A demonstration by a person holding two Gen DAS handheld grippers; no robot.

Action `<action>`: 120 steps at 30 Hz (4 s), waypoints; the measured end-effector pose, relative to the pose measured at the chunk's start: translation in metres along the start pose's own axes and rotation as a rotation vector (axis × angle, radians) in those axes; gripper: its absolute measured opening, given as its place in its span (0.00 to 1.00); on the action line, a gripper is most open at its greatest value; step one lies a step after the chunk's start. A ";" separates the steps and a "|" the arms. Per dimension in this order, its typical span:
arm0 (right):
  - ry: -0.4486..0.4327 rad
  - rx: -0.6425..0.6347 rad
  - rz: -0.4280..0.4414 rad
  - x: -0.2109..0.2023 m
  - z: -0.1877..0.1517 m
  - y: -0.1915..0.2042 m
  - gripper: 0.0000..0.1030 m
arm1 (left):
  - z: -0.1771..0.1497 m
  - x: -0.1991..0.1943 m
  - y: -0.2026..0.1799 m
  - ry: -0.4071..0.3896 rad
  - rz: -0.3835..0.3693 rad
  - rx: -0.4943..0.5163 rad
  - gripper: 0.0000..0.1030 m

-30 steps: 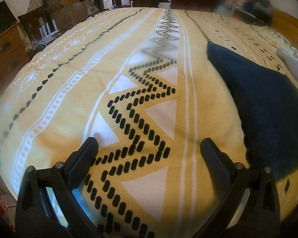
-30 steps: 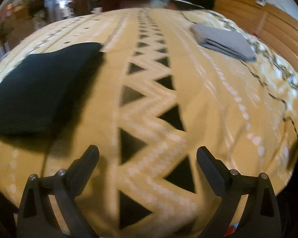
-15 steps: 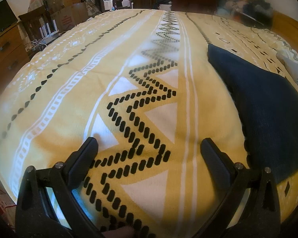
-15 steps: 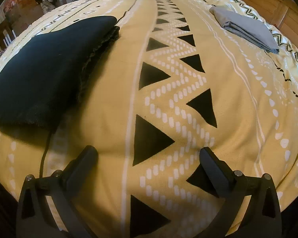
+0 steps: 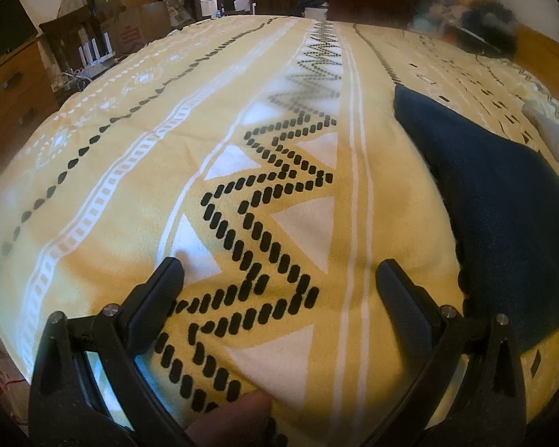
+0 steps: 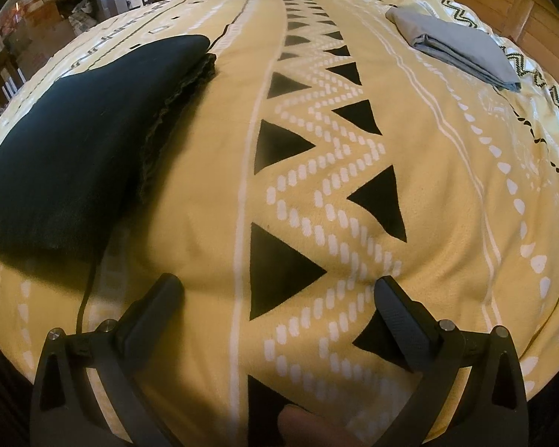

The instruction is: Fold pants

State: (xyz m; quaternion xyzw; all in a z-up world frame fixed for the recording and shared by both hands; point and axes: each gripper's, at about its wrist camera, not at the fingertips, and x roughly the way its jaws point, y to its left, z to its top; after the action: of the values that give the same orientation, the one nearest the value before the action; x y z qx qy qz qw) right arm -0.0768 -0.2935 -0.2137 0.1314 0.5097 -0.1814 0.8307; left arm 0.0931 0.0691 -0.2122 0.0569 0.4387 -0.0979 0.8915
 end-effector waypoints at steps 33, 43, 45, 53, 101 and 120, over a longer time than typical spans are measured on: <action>-0.370 -0.055 0.087 -0.244 0.061 0.107 1.00 | 0.065 -0.213 -0.056 -0.442 -0.134 -0.028 1.00; -0.361 -0.045 0.100 -0.254 0.058 0.133 1.00 | 0.053 -0.209 -0.065 -0.368 -0.175 0.010 1.00; -0.358 -0.042 0.102 -0.254 0.059 0.135 1.00 | 0.052 -0.209 -0.065 -0.354 -0.163 0.007 1.00; -0.372 -0.025 0.103 -0.256 0.064 0.144 1.00 | 0.049 -0.203 -0.079 -0.281 -0.100 0.034 1.00; -0.285 -0.016 0.074 -0.223 0.054 0.126 1.00 | 0.049 -0.185 -0.131 -0.134 -0.089 0.150 1.00; -0.286 -0.029 0.080 -0.225 0.053 0.129 1.00 | 0.049 -0.185 -0.130 -0.134 -0.083 0.147 1.00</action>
State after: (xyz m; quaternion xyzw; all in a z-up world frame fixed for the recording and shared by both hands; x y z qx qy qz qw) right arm -0.0712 -0.1617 0.0152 0.1123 0.3833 -0.1577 0.9031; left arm -0.0084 -0.0433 -0.0375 0.0973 0.3719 -0.1703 0.9073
